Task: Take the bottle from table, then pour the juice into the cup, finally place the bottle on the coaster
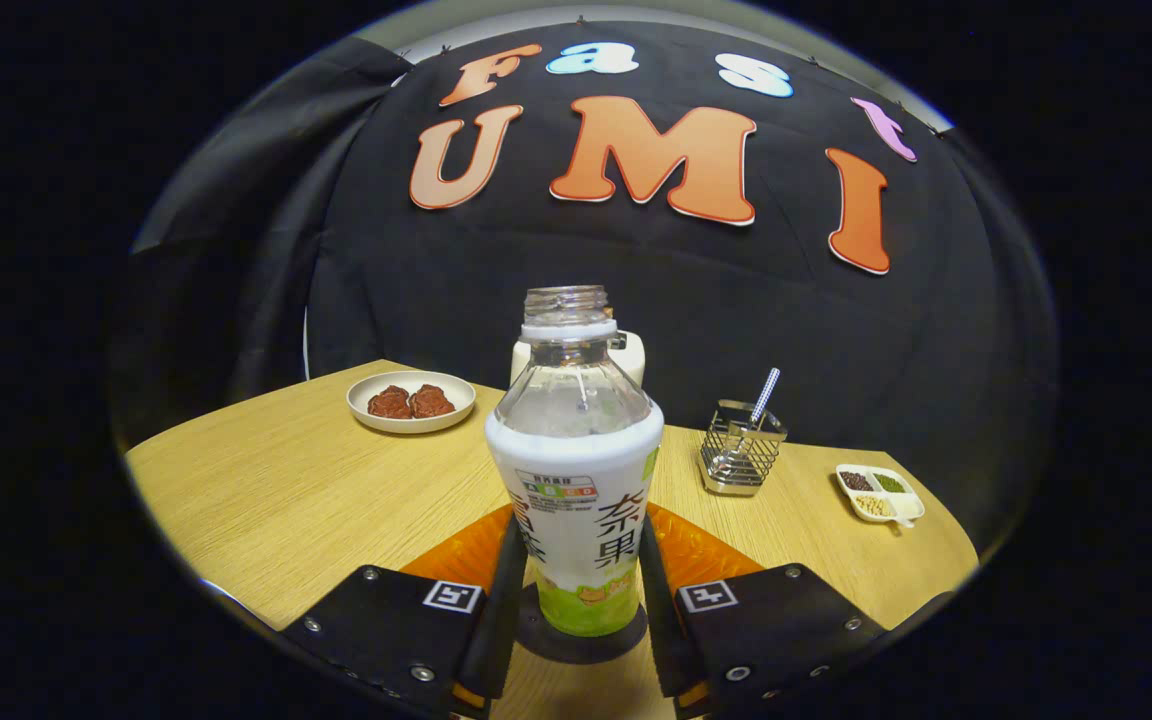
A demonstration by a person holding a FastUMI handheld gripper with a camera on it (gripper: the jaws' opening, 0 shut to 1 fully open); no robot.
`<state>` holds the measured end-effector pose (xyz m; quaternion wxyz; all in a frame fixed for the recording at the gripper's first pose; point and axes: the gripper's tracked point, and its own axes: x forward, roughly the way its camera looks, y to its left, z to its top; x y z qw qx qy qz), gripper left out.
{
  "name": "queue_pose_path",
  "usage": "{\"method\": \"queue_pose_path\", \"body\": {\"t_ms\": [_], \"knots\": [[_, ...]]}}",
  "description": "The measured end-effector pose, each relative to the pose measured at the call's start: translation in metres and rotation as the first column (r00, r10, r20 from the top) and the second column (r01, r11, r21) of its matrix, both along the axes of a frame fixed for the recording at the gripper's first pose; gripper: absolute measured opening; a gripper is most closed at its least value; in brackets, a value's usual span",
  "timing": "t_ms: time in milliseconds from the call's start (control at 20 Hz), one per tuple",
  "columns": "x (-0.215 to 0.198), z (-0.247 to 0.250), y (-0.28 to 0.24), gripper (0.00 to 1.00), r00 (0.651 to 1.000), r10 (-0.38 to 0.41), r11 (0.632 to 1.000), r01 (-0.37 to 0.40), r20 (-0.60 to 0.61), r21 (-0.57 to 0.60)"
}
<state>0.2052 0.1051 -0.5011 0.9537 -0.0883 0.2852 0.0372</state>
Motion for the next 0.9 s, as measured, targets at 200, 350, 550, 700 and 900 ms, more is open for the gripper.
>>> {"method": "queue_pose_path", "body": {"t_ms": [200, 350, 550, 700, 900], "knots": [[-0.002, -0.001, -0.001, 0.57, 1.000, -0.014, 0.999, 0.015, -0.015, 0.048], [-0.005, 0.001, -0.002, 0.58, 0.999, -0.025, 0.997, 0.027, -0.024, 0.069], [-0.011, 0.001, -0.003, 0.59, 0.999, -0.032, 0.995, 0.036, -0.043, 0.091], [-0.017, 0.006, 0.002, 0.65, 0.998, -0.009, 0.994, 0.015, -0.056, 0.106], [-0.026, 0.027, 0.003, 0.80, 0.999, 0.029, 0.996, -0.026, -0.030, 0.090]]}}
